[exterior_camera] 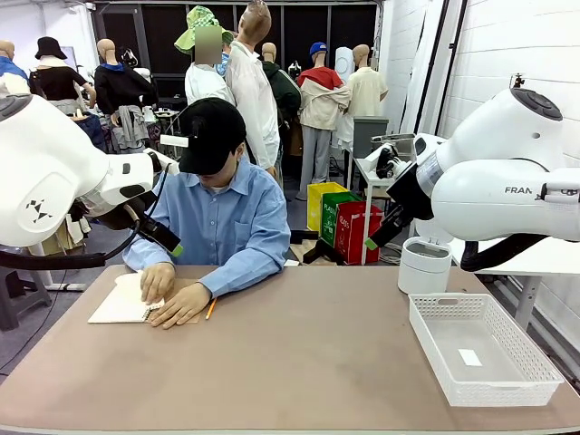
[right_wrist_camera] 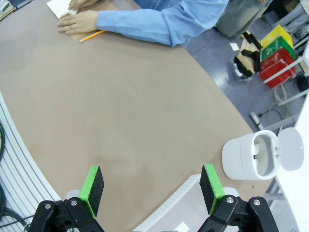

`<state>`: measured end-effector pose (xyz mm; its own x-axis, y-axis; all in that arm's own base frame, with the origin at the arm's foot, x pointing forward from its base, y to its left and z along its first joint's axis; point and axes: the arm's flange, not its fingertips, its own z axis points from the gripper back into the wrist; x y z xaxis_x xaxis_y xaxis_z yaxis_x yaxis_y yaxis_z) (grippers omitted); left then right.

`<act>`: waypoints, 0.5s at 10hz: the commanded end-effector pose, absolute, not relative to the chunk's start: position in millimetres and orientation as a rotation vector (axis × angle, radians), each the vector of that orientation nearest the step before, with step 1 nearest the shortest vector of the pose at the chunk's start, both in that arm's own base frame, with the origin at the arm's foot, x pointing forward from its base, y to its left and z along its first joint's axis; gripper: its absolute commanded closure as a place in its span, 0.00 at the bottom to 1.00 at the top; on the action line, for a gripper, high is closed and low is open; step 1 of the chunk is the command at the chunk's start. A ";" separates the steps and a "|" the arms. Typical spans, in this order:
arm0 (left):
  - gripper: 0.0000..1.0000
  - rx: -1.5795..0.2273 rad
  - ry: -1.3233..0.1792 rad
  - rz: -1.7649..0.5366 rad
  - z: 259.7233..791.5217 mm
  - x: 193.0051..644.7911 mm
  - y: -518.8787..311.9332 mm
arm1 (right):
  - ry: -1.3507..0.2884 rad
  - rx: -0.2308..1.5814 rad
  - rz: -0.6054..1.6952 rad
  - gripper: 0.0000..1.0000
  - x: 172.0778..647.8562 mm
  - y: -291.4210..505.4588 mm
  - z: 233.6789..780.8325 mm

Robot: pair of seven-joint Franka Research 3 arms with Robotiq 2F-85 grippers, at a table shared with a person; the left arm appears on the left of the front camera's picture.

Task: Sort the paper based on its condition.
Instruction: If a person hands you a paper, place it in the Organizing basket , and if it's crumpled, put it in the Trash can.

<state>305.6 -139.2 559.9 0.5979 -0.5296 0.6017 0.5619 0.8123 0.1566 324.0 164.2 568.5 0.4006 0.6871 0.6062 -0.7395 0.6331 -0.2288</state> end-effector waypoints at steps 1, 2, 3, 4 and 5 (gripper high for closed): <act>0.00 -0.051 -0.683 -0.633 560.1 305.7 -139.1 | -0.726 0.082 0.905 0.00 323.7 164.9 568.5; 0.00 -0.051 -0.683 -0.633 560.1 305.7 -139.1 | -0.726 0.082 0.905 0.00 323.7 164.9 568.5; 0.00 -0.051 -0.683 -0.633 560.1 305.7 -139.1 | -0.726 0.082 0.905 0.00 323.7 164.9 568.5; 0.00 -0.051 -0.683 -0.633 560.1 305.7 -139.1 | -0.726 0.082 0.905 0.00 323.7 164.9 568.5; 0.00 -0.051 -0.683 -0.633 560.1 305.7 -139.1 | -0.726 0.082 0.905 0.00 323.7 164.9 568.5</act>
